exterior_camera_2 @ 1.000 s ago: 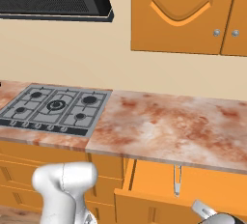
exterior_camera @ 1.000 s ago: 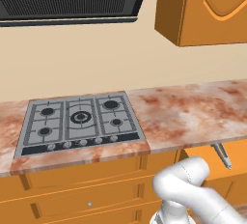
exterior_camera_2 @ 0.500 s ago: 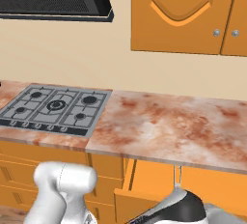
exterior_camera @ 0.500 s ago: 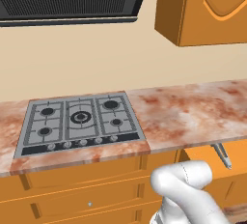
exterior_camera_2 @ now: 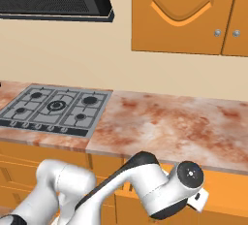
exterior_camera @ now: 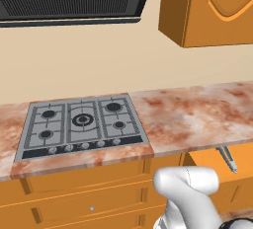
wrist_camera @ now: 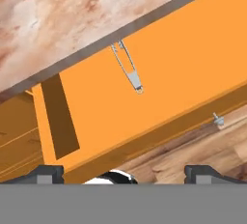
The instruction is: Take the tongs from the drawer on the right and place them on the dining counter next to the tray containing the kebab skewer.
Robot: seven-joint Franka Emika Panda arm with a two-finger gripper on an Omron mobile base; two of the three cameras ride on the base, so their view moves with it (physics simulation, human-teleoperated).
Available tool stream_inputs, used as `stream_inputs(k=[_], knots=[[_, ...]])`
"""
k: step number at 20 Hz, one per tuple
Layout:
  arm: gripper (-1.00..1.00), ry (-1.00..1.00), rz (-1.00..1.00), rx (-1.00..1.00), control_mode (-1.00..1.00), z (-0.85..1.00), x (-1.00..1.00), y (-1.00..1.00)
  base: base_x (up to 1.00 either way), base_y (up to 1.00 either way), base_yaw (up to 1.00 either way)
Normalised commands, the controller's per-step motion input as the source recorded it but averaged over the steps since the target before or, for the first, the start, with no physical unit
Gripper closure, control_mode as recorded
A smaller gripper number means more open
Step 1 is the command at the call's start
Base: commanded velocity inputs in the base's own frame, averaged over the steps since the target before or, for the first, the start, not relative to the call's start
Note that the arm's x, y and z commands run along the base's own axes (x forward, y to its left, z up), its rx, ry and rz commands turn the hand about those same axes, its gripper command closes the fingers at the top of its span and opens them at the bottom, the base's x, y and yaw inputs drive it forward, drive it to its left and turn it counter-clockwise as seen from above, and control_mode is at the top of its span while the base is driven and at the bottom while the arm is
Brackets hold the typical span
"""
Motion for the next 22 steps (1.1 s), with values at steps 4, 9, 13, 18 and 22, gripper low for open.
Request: stream_inputs(k=[4, 9, 13, 18, 22], knots=[[-1.00, 0.20, 0.02, -0.14, -1.00, -0.12, 0.32, 0.18, 0.00, 0.00, 0.00], [-1.00, 0.12, 0.09, -0.11, -1.00, -0.25, 0.33, 0.12, 0.00, 0.00, 0.00], [-1.00, 0.24, 0.19, -0.02, -1.00, -0.18, 0.44, 0.07, 0.00, 0.00, 0.00], [-1.00, 0.29, 0.18, 0.00, -1.00, -0.10, 0.44, 0.08, 0.00, 0.00, 0.00], [-1.00, 0.11, 0.06, 0.00, -1.00, -0.16, 0.11, 0.00, 0.00, 0.00, 0.00]])
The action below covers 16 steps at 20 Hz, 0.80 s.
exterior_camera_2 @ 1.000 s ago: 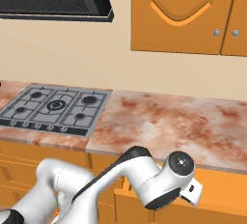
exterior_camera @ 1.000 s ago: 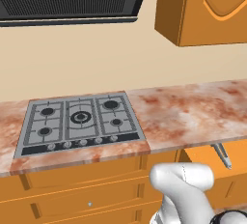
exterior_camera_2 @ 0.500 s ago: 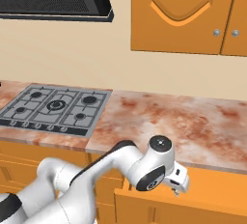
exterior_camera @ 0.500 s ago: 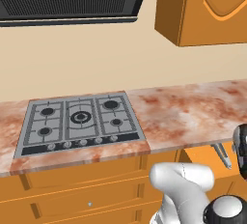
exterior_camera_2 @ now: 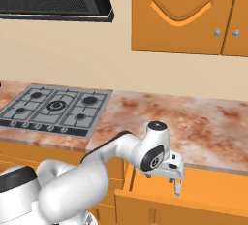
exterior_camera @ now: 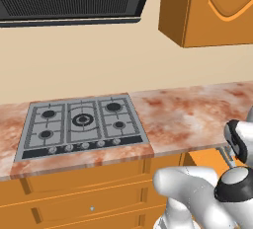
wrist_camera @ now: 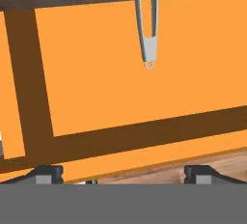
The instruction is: Take the tongs from the drawer on the right and place them on the dining counter next to the tray containing the kebab skewer.
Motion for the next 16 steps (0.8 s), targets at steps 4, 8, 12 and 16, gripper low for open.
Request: stream_inputs(k=[4, 8, 12, 16], knots=[[-1.00, 0.01, 0.02, 0.00, -1.00, -0.28, 0.00, 0.00, 0.00, 0.00, 0.00], [-1.00, 0.00, 0.04, 0.00, -1.00, -0.30, 0.00, 0.00, 0.00, 0.00, 0.00], [-1.00, 0.00, 0.06, 0.00, -1.00, -0.28, 0.00, 0.00, 0.00, 0.00, 0.00], [-1.00, 0.01, 0.06, 0.00, -1.00, -0.22, 0.00, 0.00, 0.00, 0.00, 0.00]])
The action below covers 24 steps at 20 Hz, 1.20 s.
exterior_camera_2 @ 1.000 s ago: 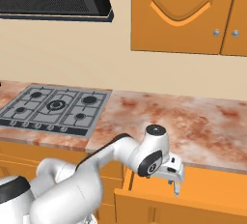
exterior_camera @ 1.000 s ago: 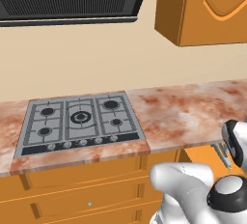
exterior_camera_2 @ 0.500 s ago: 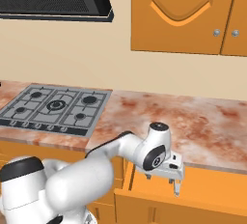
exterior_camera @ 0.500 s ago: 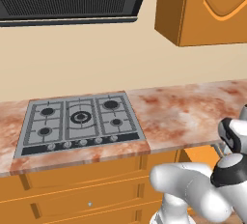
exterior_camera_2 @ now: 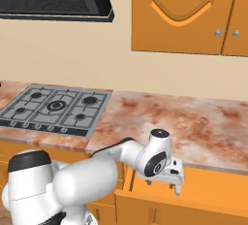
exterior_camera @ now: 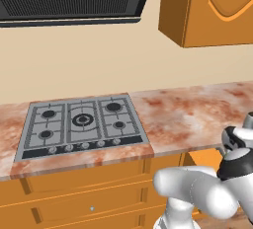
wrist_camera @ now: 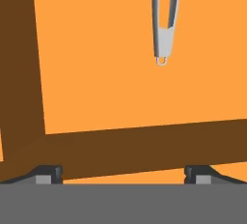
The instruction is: Take the tongs from the drawer on the right and place them on the dining counter next to the tray containing the kebab skewer.
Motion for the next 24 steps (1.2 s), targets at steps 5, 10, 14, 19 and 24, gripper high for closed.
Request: stream_inputs(k=[5, 10, 14, 19, 24], knots=[[-1.00, 0.00, 0.05, 0.00, -1.00, -0.18, 0.00, 0.01, 0.00, 0.00, 0.00], [-1.00, 0.00, 0.04, 0.00, -1.00, -0.19, 0.00, 0.06, 0.00, 0.00, 0.00], [-1.00, 0.00, 0.01, 0.00, -1.00, -0.14, -0.21, 0.06, 0.00, 0.00, 0.00], [-1.00, 0.00, 0.00, 0.00, -1.00, -0.17, -0.35, 0.05, 0.00, 0.00, 0.00], [-1.00, 0.00, 0.00, 0.00, -1.00, -0.14, -0.43, 0.03, 0.00, 0.00, 0.00]])
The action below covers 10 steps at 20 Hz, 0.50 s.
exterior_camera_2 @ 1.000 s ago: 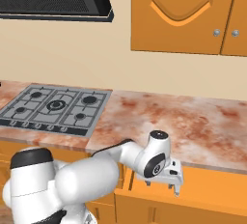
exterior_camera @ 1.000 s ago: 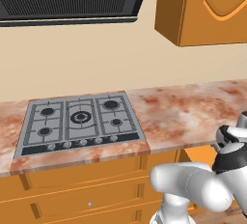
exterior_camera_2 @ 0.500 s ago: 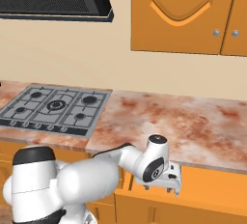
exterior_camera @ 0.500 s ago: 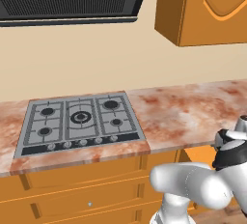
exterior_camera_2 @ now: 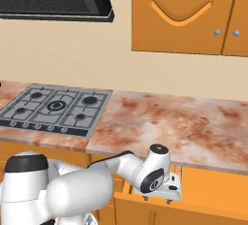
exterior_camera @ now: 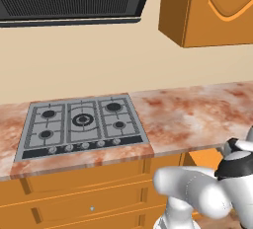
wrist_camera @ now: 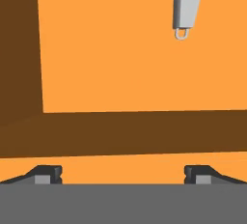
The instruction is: Take the tongs from the drawer on the right and place them on the dining counter next to the tray containing the kebab skewer.
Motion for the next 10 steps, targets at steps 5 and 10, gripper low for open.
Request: stream_inputs(k=[5, 10], knots=[[-1.00, 0.00, 0.00, 0.00, -1.00, -0.07, -0.25, 0.07, 0.00, 0.00, 0.00], [-1.00, 0.03, 0.00, 0.00, -1.00, -0.08, -0.17, 0.13, 0.00, 0.00, 0.00]])
